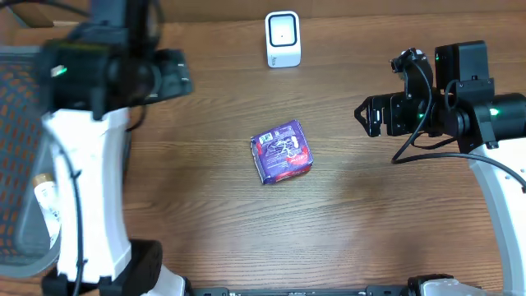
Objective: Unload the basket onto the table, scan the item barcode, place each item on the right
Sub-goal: 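Move the left gripper back into the basket toward the items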
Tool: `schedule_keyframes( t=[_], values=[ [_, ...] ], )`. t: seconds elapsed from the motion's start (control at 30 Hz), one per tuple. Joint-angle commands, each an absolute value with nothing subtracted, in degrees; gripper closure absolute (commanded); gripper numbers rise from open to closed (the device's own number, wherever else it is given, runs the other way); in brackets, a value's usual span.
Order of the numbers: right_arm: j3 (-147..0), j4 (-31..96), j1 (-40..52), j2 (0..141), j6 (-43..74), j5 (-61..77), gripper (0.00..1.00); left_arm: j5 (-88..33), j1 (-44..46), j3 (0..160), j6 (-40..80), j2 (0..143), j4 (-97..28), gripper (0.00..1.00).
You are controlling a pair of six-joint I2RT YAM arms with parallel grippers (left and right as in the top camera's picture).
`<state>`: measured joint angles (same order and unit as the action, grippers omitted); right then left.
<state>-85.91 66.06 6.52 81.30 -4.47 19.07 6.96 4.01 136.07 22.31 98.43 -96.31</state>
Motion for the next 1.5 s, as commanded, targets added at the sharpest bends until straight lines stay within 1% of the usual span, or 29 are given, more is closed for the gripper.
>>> schedule_keyframes(
  t=[0.0,0.13,0.3,0.53,0.67,0.77,0.97,1.13,1.23,1.37,1.47],
  values=[
    [-85.82,65.95,6.90,81.25,-4.56,18.90,0.00,12.60,-2.31,137.75,24.64,95.57,-96.82,0.00],
    [-85.82,66.11,6.90,81.25,-4.56,18.90,0.00,10.85,-11.92,137.73,25.54,94.76,-96.82,0.00],
    [-85.82,66.08,6.90,81.25,-4.54,18.90,0.00,10.00,-21.56,135.35,25.54,94.80,-96.79,0.00],
    [-85.82,66.13,6.90,81.25,-4.54,18.92,0.00,9.96,-33.71,126.34,25.96,94.80,-95.66,0.00],
    [-85.82,66.08,6.90,81.25,-4.54,18.94,0.00,6.94,-38.33,118.91,25.26,94.78,-91.35,0.00],
    [-85.82,66.17,6.90,81.25,-4.54,18.92,0.00,6.09,-40.07,113.60,25.23,94.78,-88.18,0.00],
    [-85.82,66.15,6.90,81.25,-4.54,18.94,0.00,6.20,-40.49,102.21,24.36,94.80,-82.61,0.00],
    [-85.82,66.24,6.90,81.28,-4.54,18.92,0.00,6.48,-40.95,90.72,22.26,94.80,-75.00,0.00],
    [-85.82,66.28,6.90,81.25,-4.54,18.92,0.00,5.89,-41.25,84.84,18.96,94.83,-69.47,0.00],
    [-85.82,66.19,6.90,81.25,-4.54,18.92,0.00,6.20,-41.25,78.87,9.10,94.83,-61.30,0.01],
    [-85.82,66.15,6.90,81.25,-4.54,18.92,0.00,6.92,-41.23,74.70,4.25,94.85,-54.83,0.03]
  ],
)
